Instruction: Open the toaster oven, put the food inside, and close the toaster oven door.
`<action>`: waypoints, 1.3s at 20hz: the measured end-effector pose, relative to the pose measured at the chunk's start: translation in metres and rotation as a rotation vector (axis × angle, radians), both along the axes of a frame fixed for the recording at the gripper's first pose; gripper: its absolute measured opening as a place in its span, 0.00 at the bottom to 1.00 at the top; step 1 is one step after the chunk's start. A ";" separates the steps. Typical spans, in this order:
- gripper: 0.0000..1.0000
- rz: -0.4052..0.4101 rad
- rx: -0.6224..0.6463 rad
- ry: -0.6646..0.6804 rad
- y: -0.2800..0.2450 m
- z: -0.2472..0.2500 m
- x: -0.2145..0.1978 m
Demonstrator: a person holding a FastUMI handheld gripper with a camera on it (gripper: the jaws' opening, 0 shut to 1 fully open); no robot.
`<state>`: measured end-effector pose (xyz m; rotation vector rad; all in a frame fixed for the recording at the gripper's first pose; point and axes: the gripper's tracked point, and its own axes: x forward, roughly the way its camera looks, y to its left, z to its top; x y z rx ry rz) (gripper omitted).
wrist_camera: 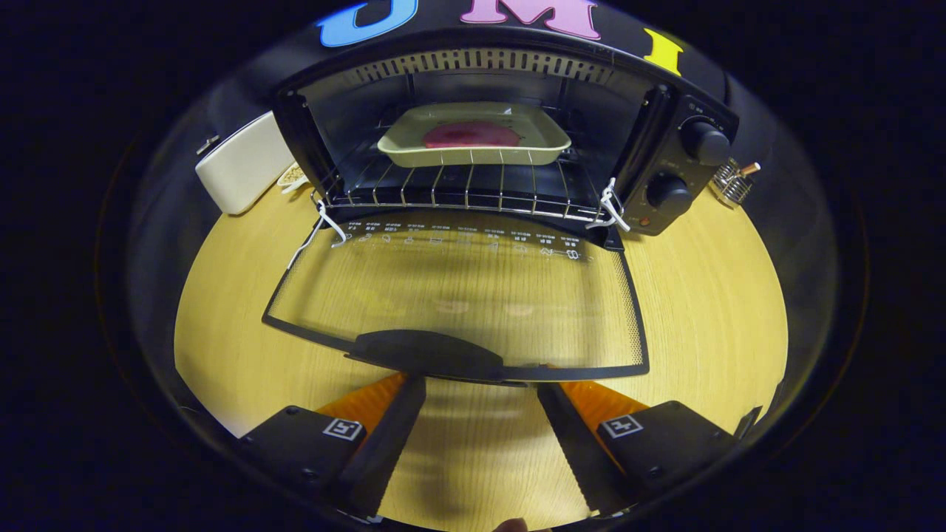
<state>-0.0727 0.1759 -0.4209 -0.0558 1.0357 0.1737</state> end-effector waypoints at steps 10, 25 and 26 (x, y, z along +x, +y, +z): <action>0.99 0.038 0.044 -0.187 -0.003 0.058 0.002; 0.99 -0.040 0.128 -0.390 -0.016 0.153 0.041; 0.99 -0.040 0.131 -0.405 -0.017 0.159 0.042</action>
